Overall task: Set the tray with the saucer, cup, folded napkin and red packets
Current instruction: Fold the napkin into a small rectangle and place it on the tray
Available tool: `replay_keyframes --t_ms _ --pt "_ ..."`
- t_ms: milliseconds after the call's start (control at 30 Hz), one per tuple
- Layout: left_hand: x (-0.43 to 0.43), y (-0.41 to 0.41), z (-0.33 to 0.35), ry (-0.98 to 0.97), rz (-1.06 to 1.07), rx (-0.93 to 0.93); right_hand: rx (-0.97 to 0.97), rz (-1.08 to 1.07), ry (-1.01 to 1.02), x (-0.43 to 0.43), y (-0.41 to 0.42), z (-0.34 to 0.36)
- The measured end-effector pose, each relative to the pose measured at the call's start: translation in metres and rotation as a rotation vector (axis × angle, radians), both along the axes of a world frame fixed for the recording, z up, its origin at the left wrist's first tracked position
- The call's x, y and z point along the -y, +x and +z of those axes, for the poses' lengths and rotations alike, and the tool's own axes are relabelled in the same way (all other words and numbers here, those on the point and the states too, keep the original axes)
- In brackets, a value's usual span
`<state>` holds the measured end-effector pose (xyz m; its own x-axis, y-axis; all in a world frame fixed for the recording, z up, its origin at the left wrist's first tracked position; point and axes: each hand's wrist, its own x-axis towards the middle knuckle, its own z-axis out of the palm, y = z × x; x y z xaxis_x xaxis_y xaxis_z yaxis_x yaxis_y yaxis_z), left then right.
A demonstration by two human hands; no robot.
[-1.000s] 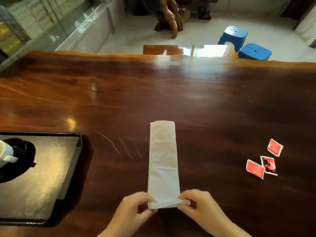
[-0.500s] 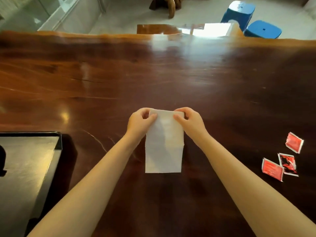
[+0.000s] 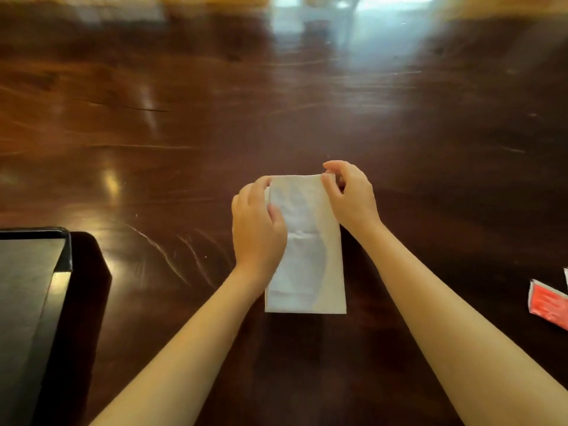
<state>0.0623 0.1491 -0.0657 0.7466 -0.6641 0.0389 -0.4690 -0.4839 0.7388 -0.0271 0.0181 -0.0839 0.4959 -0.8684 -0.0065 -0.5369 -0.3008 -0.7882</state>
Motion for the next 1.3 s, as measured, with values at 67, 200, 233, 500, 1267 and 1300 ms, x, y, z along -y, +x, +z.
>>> replay_keyframes --t_ms 67,200,233,500,1267,1300 --pt "-0.021 -0.033 -0.002 0.030 -0.065 0.093 0.042 0.010 0.009 -0.001 -0.007 0.003" --pt "-0.046 -0.065 -0.029 0.379 -0.210 0.370 -0.037 0.146 -0.077 -0.008 -0.013 -0.004" --pt "-0.049 -0.064 -0.034 0.440 -0.213 0.388 -0.082 0.170 -0.121 -0.009 -0.013 -0.006" --pt "-0.056 -0.058 -0.043 0.525 -0.213 0.422 -0.508 0.692 -0.497 -0.035 -0.010 -0.009" --pt "-0.016 -0.019 0.007 0.080 0.192 -0.256 -0.366 0.147 -0.193 -0.080 -0.054 -0.012" --pt "-0.013 -0.013 0.007 0.078 0.207 -0.292 -0.395 0.135 -0.236 -0.083 -0.052 -0.018"
